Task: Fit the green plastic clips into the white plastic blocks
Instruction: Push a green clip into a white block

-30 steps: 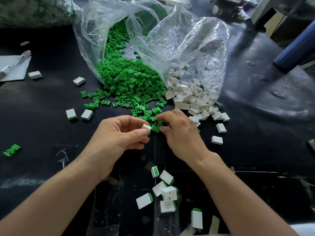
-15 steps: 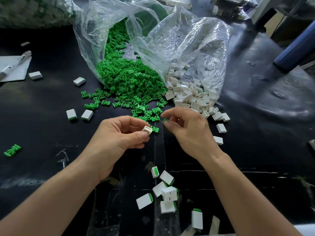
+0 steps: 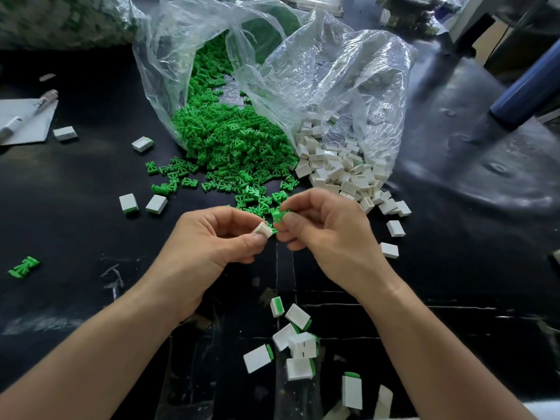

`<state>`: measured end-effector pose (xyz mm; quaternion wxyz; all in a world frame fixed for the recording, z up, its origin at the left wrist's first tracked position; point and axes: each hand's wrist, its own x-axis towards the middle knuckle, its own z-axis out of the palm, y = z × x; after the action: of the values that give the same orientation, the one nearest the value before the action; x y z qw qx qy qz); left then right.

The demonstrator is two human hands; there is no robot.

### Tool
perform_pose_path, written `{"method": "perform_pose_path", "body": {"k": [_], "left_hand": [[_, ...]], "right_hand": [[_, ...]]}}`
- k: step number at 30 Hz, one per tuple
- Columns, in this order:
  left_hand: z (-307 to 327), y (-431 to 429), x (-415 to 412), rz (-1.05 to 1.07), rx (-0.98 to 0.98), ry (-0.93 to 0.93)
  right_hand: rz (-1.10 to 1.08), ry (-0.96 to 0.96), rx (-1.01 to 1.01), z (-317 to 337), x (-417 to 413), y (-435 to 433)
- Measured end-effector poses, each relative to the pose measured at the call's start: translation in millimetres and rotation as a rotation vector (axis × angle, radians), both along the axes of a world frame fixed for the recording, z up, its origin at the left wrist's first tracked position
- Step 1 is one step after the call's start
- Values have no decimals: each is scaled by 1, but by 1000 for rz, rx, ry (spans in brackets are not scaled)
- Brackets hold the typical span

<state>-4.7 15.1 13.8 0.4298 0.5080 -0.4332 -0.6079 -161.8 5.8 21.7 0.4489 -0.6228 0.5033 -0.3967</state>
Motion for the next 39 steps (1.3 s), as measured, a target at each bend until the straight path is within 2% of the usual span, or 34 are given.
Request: {"method": "perform_pose_path", "body": {"k": [16,23,28,35,39], "left_hand": [[2,0,1,7,-53,-79],[7,2,0,1,-110,-109],[5,2,0,7,-107,-96],[8,0,2,-39,-51,-18],[11,2,3,-121,-82,-77]], "right_hand": [[80,65,34,-1,4,1],[132,25,105,-1,1,0],[145,90,128,-3,3,1],[184,167,42,-4,2,3],[255,318,-20,0,-4,1]]}}
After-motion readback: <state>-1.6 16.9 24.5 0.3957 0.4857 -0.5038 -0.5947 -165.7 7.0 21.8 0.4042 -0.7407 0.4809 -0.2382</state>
